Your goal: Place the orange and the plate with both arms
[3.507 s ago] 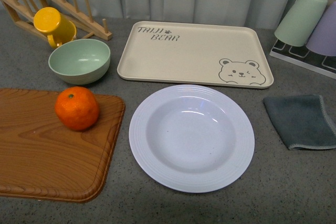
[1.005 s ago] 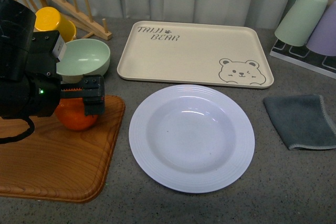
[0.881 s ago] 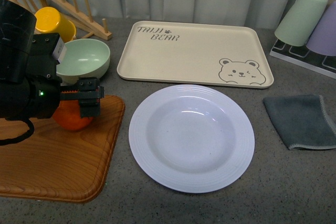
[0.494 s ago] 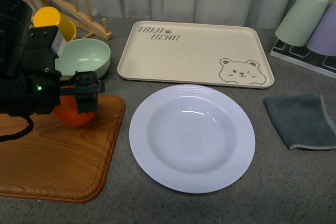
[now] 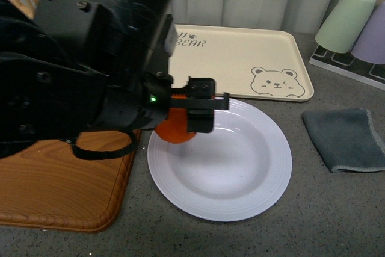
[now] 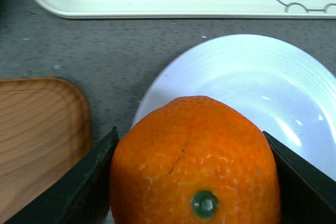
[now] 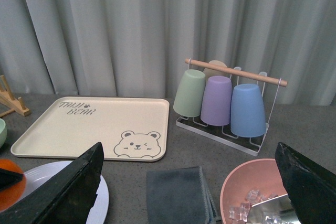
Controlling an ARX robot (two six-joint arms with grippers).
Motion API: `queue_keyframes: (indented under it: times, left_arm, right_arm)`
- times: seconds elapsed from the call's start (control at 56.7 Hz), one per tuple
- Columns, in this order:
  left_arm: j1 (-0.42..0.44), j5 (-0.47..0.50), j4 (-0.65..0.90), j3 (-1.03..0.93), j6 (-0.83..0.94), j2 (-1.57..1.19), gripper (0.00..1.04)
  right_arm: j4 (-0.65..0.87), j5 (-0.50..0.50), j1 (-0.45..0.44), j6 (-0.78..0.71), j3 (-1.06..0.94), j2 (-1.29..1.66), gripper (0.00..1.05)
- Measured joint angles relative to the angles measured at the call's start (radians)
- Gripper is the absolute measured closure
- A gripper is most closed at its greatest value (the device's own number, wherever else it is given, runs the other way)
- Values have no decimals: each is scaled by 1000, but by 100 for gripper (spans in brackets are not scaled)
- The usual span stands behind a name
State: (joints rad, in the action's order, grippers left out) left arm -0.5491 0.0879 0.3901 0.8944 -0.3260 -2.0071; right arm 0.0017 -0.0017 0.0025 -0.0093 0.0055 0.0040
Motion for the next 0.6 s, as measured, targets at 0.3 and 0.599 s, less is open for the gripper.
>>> queue_keyframes:
  times: [0.3,0.599]
  left_arm:
    - [-105,19,-34,79,-41,-89,34]
    - [-131,35,-42,112,-51,-163,34]
  right_arm:
    - [0,0,0,0,0,0,9]
    - [0,0,0,0,0,0,9]
